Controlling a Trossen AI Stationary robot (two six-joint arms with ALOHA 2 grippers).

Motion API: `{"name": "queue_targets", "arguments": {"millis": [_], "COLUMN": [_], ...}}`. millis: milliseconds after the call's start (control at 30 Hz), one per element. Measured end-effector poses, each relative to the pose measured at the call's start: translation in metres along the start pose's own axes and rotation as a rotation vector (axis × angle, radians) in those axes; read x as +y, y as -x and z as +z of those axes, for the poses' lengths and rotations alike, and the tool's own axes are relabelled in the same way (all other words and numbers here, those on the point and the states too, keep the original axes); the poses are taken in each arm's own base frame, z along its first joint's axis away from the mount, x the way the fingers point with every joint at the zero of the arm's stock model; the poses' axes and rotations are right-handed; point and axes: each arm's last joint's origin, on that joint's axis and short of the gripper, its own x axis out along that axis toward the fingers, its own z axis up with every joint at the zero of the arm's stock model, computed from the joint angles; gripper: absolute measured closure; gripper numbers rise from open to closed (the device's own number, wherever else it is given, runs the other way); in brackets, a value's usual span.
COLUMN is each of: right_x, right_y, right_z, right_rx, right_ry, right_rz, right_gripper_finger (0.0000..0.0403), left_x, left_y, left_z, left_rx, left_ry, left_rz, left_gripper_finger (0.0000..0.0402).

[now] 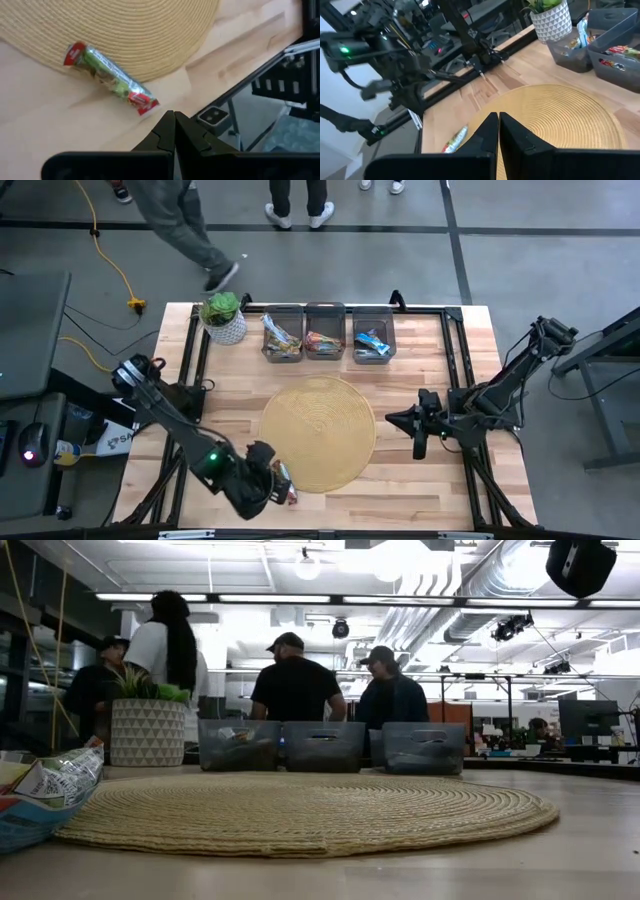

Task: Pick and place Granola Bars by type
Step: Put the red granola bar into the middle black bin

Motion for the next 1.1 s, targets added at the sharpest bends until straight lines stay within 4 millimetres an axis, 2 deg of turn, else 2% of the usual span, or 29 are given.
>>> {"name": "queue_targets", "arguments": {"millis": [267,467,600,767,933,1100], "right_x": [0.002,0.003,0.003,0.006,0.008,0.009], "right_y": [0.000,0.000,0.000,0.000,0.001,0.002], "right_z": [0.003,0.003,0.002,-0.001,-0.003,-0.004], "right_rx": [-0.034,-0.025,0.003,0.086,0.162,0.200], "right_ry": [-0.009,0.014,0.020,0.077,0.132,0.138], "right_rz": [0.007,0.015,0.041,0.131,0.226,0.271], "right_gripper_finger": [0.0403,0.0403,0.0403,0.0403,0.0403,0.0403], "left_x": [-0.002,0.002,0.002,-0.018,-0.050,-0.068], "left_y": [-0.002,-0.002,-0.018,-0.043,-0.059,-0.072], "left_z": [0.004,0.001,-0.008,-0.012,0.003,0.015], "left_rx": [0.012,0.014,0.024,0.052,-0.018,-0.043], "left_ry": [0.023,0.226,0.404,0.500,0.523,0.498], "left_rz": [-0.003,0.036,0.068,0.239,0.354,0.413], "left_gripper_finger": [0.0401,0.0401,0.0401,0.0401,0.0401,0.0401]}}
